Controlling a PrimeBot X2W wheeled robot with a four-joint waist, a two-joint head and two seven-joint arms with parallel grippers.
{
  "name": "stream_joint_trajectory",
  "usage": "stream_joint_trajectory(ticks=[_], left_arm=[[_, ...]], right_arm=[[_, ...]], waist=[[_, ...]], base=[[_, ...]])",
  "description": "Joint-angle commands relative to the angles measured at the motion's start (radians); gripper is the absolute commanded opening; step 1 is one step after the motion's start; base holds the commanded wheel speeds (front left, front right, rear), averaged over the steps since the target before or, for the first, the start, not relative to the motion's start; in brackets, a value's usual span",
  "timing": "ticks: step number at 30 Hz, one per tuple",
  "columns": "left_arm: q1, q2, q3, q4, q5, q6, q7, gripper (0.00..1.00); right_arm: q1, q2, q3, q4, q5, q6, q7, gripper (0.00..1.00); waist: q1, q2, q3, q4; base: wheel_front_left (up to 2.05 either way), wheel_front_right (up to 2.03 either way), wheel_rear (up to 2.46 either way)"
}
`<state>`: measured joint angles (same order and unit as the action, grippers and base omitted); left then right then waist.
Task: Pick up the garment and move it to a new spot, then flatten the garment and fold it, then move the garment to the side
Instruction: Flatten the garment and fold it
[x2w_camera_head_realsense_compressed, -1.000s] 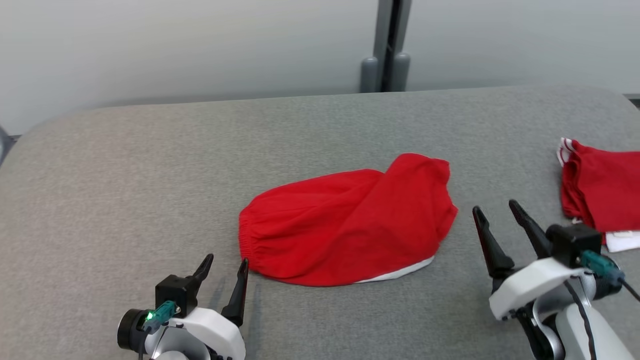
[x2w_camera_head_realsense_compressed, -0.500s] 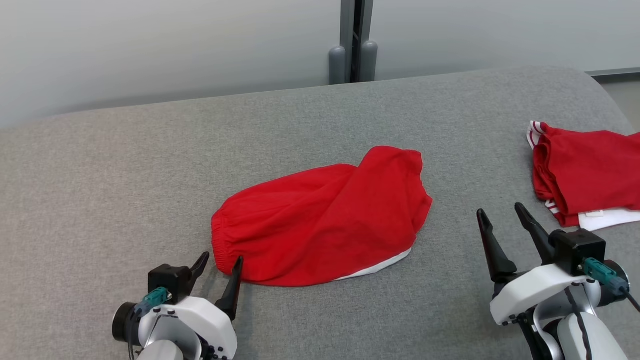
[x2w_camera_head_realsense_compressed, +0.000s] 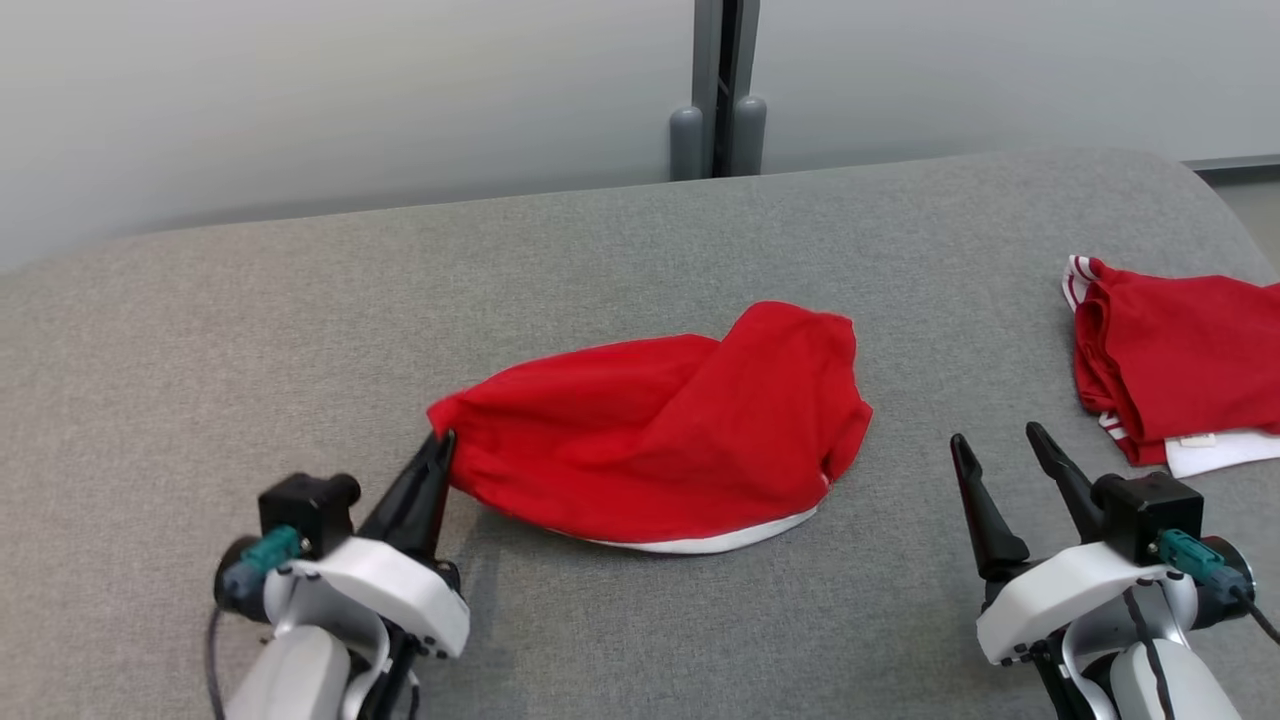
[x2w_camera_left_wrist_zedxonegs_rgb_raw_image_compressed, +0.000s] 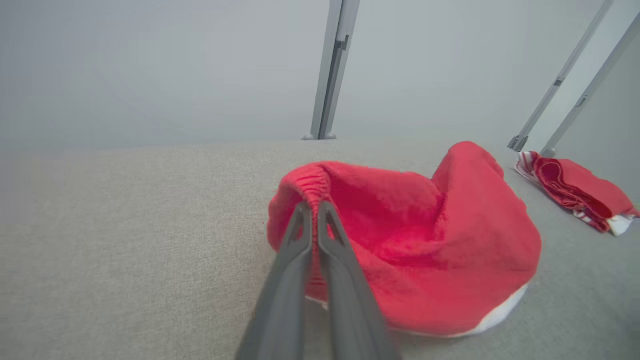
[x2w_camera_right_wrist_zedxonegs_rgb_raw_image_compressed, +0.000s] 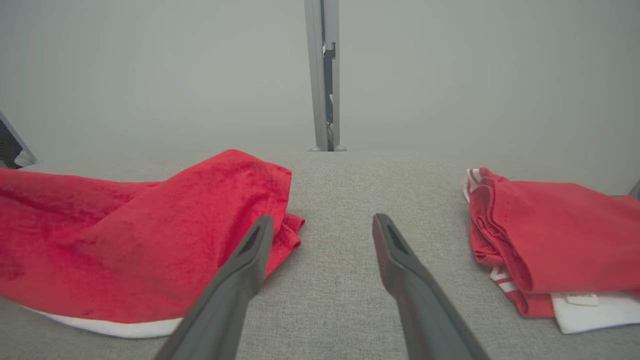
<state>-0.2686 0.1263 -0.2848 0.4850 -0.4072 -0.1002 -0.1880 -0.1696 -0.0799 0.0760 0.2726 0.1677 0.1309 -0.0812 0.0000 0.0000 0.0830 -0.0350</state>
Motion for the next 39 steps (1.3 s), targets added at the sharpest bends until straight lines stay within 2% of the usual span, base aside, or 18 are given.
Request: stream_joint_trajectory(ticks=[1, 5, 8, 11, 17, 21, 26, 27, 28, 29, 34, 39], left_arm=[[0.004, 0.018, 0.011, -0.032, -0.009, -0.003, 0.015, 0.00], [-0.010, 0.051, 0.034, -0.130, -0.032, 0.016, 0.093, 0.00], [-0.043, 0.104, 0.033, -0.167, -0.015, 0.031, 0.191, 0.00], [-0.091, 0.134, 0.029, -0.172, -0.013, 0.041, 0.296, 0.00], [-0.210, 0.207, 0.022, -0.070, 0.000, 0.042, 0.474, 0.00], [-0.280, 0.247, 0.003, 0.032, 0.029, 0.041, 0.539, 0.00], [-0.342, 0.255, -0.005, 0.133, 0.022, 0.028, 0.578, 0.00], [-0.364, 0.260, -0.007, 0.182, 0.032, 0.034, 0.567, 0.49], [-0.373, 0.261, -0.008, 0.202, 0.040, 0.043, 0.554, 0.88], [-0.381, 0.258, -0.007, 0.220, 0.041, 0.049, 0.542, 1.00], [-0.406, 0.239, -0.008, 0.264, 0.039, 0.050, 0.473, 1.00], [-0.393, 0.253, -0.010, 0.260, 0.053, 0.063, 0.400, 1.00]], right_arm=[[0.009, -0.001, 0.002, -0.004, -0.004, 0.000, -0.003, 1.00], [-0.009, 0.006, 0.016, -0.006, -0.005, 0.000, -0.006, 1.00], [-0.033, 0.010, 0.035, -0.002, -0.009, 0.000, -0.011, 1.00], [-0.055, 0.015, 0.049, 0.003, -0.011, 0.000, -0.020, 1.00], [-0.109, 0.024, 0.084, 0.030, -0.008, -0.001, -0.046, 1.00], [-0.132, 0.026, 0.101, 0.053, 0.007, -0.001, -0.065, 1.00], [-0.150, 0.027, 0.112, 0.076, 0.016, 0.000, -0.083, 1.00], [-0.153, 0.028, 0.118, 0.087, 0.025, 0.000, -0.091, 1.00], [-0.154, 0.028, 0.120, 0.090, 0.029, 0.000, -0.095, 1.00], [-0.156, 0.028, 0.121, 0.095, 0.031, 0.000, -0.099, 1.00], [-0.154, 0.028, 0.110, 0.110, 0.025, 0.000, -0.106, 1.00], [-0.145, 0.027, 0.101, 0.106, -0.004, -0.001, -0.098, 1.00]], waist=[[0.0000, 0.0000, -0.002, 0.004], [0.0000, 0.0000, 0.015, -0.003], [0.0000, 0.0000, 0.044, -0.024], [0.0000, 0.0000, 0.083, -0.050], [0.0000, 0.0000, 0.147, -0.135], [0.0000, 0.0000, 0.171, -0.184], [0.0000, 0.0000, 0.183, -0.214], [0.0000, 0.0000, 0.183, -0.220], [0.0000, 0.0000, 0.182, -0.222], [0.0000, 0.0000, 0.180, -0.221], [0.0000, 0.0000, 0.154, -0.187], [0.0000, 0.0000, 0.115, -0.122]], base=[[0.00, 0.00, 0.00], [0.00, 0.00, 0.00], [0.00, 0.00, 0.00], [0.00, 0.00, 0.00], [0.00, 0.00, 0.00], [0.00, 0.00, 0.00], [0.00, 0.00, 0.00], [0.00, 0.00, 0.00], [0.00, 0.00, 0.00], [0.00, 0.00, 0.00], [0.00, 0.00, 0.00], [0.00, 0.00, 0.00]])
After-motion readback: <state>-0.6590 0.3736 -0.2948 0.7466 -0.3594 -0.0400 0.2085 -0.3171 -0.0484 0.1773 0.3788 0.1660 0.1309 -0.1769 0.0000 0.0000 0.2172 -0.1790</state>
